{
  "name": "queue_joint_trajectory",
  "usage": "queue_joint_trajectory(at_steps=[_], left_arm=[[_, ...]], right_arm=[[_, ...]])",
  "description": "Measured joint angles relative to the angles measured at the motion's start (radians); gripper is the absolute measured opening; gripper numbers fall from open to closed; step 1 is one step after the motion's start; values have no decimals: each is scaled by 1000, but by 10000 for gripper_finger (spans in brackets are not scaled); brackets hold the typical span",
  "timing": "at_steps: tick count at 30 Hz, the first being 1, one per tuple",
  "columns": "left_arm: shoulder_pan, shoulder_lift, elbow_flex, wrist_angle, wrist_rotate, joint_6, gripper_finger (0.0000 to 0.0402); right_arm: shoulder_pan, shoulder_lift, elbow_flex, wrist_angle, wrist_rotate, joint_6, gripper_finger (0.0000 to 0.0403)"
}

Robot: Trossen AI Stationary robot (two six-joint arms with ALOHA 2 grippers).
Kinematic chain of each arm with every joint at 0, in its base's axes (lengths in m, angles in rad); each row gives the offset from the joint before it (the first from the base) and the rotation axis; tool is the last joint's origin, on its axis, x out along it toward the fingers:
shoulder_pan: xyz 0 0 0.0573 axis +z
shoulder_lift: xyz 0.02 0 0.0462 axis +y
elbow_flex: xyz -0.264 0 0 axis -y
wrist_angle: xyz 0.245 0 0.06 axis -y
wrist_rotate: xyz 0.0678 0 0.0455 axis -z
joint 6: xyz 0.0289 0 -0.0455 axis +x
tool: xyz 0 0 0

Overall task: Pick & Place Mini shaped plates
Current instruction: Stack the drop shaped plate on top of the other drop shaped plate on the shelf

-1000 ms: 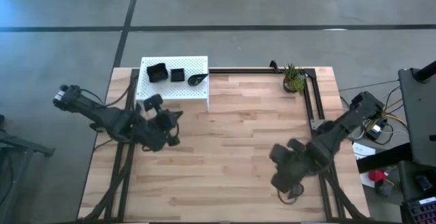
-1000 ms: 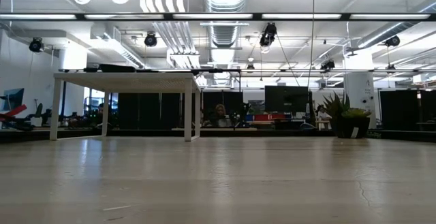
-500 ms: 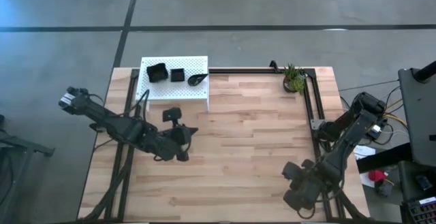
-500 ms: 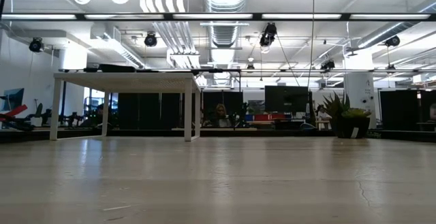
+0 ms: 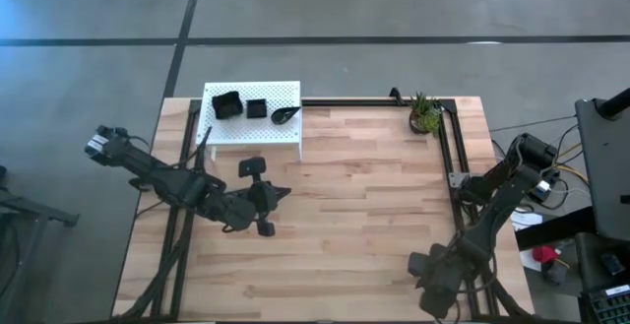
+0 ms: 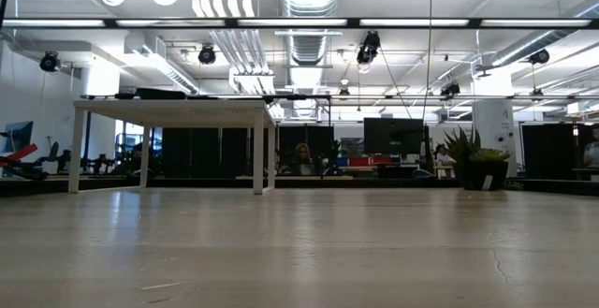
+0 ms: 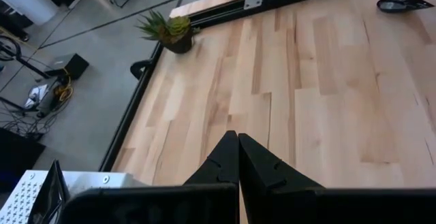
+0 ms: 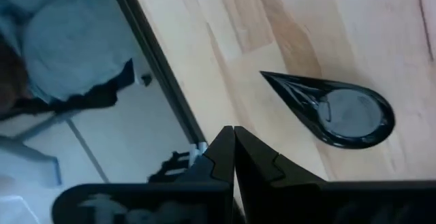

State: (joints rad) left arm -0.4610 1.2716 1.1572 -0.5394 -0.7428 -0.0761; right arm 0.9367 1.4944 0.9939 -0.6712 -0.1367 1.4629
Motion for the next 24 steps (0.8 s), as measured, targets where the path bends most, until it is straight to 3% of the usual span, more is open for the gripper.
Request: queue_joint_trajectory(at_steps=[24], left_arm=[[0,0,1,5,37,5,0]], right_arm=[[3,0,-71,54,12,-185,9]])
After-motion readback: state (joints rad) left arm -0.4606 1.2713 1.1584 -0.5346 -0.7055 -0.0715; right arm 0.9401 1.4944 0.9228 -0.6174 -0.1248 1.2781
